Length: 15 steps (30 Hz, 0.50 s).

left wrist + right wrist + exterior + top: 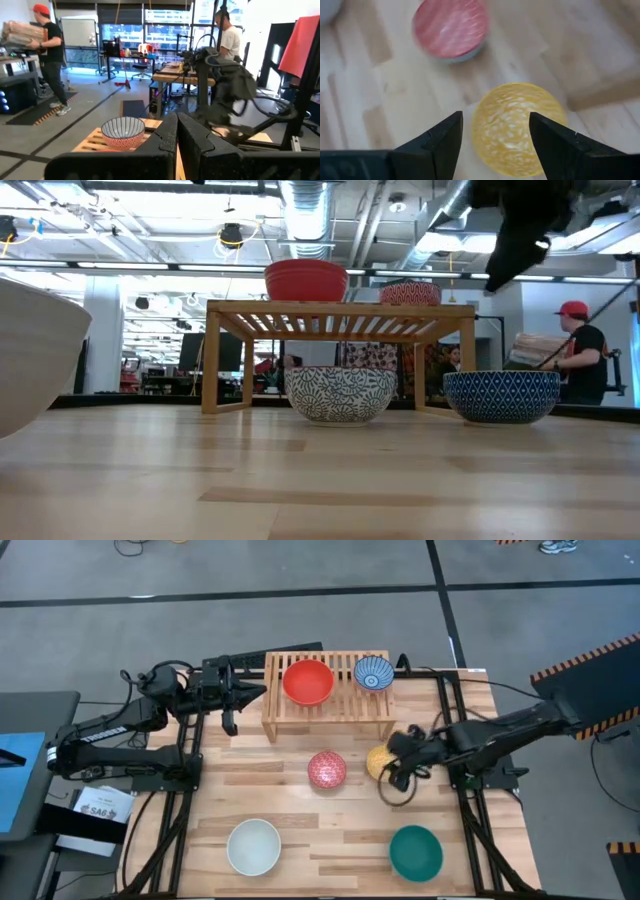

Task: Place and stack bowls onto a shelf
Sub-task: Remove the small blue bowl on the shelf

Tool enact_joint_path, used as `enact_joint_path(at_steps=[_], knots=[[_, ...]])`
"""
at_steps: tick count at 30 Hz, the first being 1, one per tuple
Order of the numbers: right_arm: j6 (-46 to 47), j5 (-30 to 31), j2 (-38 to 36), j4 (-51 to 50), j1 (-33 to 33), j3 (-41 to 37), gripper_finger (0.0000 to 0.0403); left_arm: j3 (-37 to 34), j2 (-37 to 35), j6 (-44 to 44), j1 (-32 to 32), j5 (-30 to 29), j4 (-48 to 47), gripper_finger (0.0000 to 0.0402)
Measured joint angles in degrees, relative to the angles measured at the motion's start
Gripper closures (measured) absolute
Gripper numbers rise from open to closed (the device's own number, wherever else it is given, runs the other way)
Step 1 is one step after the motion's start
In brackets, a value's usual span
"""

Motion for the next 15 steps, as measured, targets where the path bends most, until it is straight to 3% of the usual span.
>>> enact_joint_path(at_steps=[4,8,12,15], knots=[[7.6,3.9,-10.0,4.4,-0.7,-8.1,0.0148,0.0,0.0,-0.6,0.0,0.0,-0.5,0.0401],[9.3,6.1,-17.2,17.0,-4.2,-12.7,0.0148,0.0,0.0,-0.6,0.0,-1.3,-0.4,0.0402],[0.1,5.7,-17.1,26.5,-11.1,-9.8,0.0148,0.0,0.0,-0.2,0.0,-2.1,-0.5,0.0401],[-9.8,4.0,-13.5,25.5,-17.6,-4.0,0.0148,0.0,0.0,-0.2,0.0,-3.1,-0.5,0.0401]])
